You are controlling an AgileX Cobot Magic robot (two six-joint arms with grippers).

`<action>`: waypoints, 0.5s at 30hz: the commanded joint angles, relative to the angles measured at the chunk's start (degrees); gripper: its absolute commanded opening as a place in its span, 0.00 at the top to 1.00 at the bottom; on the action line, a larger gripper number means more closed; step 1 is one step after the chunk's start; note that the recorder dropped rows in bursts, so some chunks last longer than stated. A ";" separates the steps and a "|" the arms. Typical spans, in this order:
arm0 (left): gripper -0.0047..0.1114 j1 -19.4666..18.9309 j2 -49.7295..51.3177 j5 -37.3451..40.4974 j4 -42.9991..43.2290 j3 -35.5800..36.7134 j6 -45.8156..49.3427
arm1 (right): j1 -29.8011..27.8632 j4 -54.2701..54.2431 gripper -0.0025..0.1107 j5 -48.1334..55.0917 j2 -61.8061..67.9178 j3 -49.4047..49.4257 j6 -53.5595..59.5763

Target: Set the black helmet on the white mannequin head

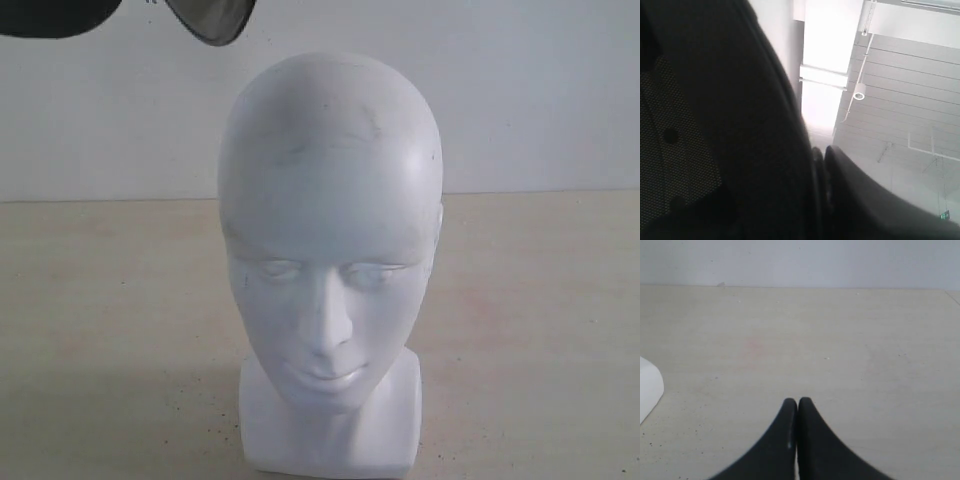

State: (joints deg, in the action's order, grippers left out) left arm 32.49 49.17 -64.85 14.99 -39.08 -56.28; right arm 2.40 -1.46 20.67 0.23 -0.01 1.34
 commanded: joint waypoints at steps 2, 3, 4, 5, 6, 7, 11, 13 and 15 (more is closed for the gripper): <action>0.92 -0.78 -0.67 -5.11 -0.44 -1.45 -1.18 | -0.07 0.43 0.98 -0.23 -0.23 0.01 0.10; 0.92 -0.78 -1.27 -5.11 0.31 -1.45 0.25 | -0.07 0.43 0.98 -0.23 -0.23 0.01 0.10; 0.92 -0.78 -1.38 -5.11 0.93 -1.45 3.06 | -0.07 0.43 0.98 -0.23 -0.23 0.01 0.10; 0.92 -0.78 -1.38 -5.11 1.02 -1.45 3.61 | -0.07 0.43 0.98 -0.23 -0.23 0.01 0.10; 0.92 -0.78 -1.38 -5.11 1.61 -1.45 3.62 | -0.07 0.43 0.98 -0.23 -0.23 0.01 0.10; 0.92 -0.78 -1.38 -5.11 1.90 -1.45 3.62 | -0.07 0.43 0.98 -0.23 -0.23 0.01 0.10; 0.92 -0.78 -1.38 -5.11 1.80 -1.45 3.62 | -0.07 0.43 0.98 -0.23 -0.23 0.01 0.10; 0.92 -0.78 -1.38 -5.11 0.80 -1.45 3.62 | -0.07 0.43 0.98 -0.23 -0.23 0.01 0.10; 0.92 -0.91 -1.38 -5.11 -0.20 -1.45 3.62 | -0.07 0.43 0.98 -0.23 -0.23 0.01 0.10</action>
State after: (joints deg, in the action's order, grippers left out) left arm 31.97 48.73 -65.33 16.59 -39.68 -53.88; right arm 2.40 -1.46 20.67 0.23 -0.01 1.34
